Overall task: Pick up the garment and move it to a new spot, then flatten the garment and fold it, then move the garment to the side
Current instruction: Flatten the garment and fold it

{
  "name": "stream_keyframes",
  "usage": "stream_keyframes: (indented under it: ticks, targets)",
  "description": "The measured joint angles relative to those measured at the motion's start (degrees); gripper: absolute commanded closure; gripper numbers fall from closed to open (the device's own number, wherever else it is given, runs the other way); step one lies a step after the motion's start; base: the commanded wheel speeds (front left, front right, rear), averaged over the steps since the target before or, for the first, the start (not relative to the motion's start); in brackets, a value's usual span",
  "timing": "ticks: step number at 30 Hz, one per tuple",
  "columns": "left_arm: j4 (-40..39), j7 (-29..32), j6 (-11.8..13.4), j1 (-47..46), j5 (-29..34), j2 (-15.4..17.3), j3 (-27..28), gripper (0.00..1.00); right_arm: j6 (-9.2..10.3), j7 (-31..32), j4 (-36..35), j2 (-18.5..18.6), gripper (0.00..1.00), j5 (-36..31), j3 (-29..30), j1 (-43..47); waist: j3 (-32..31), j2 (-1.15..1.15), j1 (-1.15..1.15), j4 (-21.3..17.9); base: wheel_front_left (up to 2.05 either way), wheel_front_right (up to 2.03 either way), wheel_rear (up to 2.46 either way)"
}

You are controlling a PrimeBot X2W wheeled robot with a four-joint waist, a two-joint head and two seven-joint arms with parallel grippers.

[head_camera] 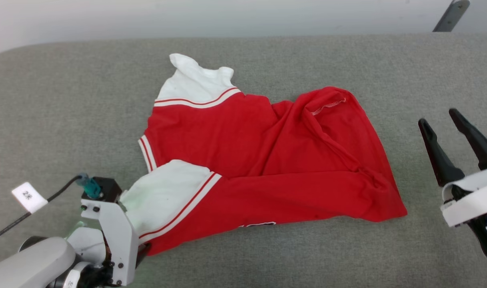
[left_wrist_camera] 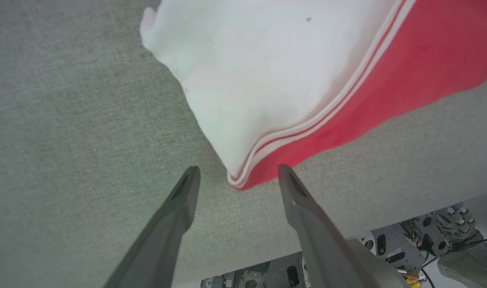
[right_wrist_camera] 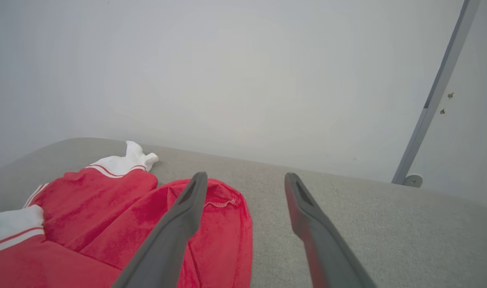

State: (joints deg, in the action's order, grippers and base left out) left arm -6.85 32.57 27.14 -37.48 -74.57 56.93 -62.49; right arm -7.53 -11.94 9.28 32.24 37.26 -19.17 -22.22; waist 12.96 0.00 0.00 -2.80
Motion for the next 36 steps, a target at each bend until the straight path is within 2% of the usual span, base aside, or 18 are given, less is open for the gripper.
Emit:
stream_keyframes:
  ticks: [7,11,12,13,19,25,36]
  targets:
    - [4.61,-2.46,-1.15,1.55,-0.77,-2.04,0.45,0.00,0.00,2.89,-4.79,-4.61,0.00,-3.50,7.64,6.96,1.57,0.00,0.00,-1.29,0.00,0.00,0.00]
    - [8.25,-3.79,-3.14,1.68,-1.13,-3.61,0.70,0.00,0.00,5.16,-6.84,-6.24,0.00,-4.50,9.22,9.66,2.45,0.00,0.00,-1.92,0.00,0.00,0.00]
    - [9.18,-3.93,-3.91,1.72,-1.37,-4.16,0.82,0.54,0.00,5.70,-7.27,-6.50,0.00,-4.81,9.40,10.22,2.64,0.00,0.00,-2.05,0.00,0.00,0.00]
    - [10.03,-3.94,-4.70,1.72,-1.91,-4.48,1.01,1.00,0.00,6.47,-7.58,-7.05,0.00,-4.67,9.72,10.68,2.80,0.00,0.00,-2.19,0.00,0.00,0.00]
    - [13.40,-4.49,-7.94,1.02,-1.18,-5.37,0.76,1.00,0.01,14.34,-8.91,-7.70,0.00,-1.40,8.98,13.95,3.42,0.00,0.00,-2.54,0.00,0.00,0.00]
    - [14.19,-3.83,-9.29,-0.27,0.08,-6.26,-0.11,1.00,0.01,23.04,-8.81,-7.22,0.00,1.56,7.37,14.49,3.65,0.00,0.00,-1.77,0.00,0.00,0.00]
    - [15.71,-3.25,-11.26,-2.55,1.80,-9.64,-1.31,1.00,0.01,37.09,-3.11,-7.40,0.00,-1.01,7.91,11.12,3.83,0.00,0.00,1.24,0.00,0.00,0.00]
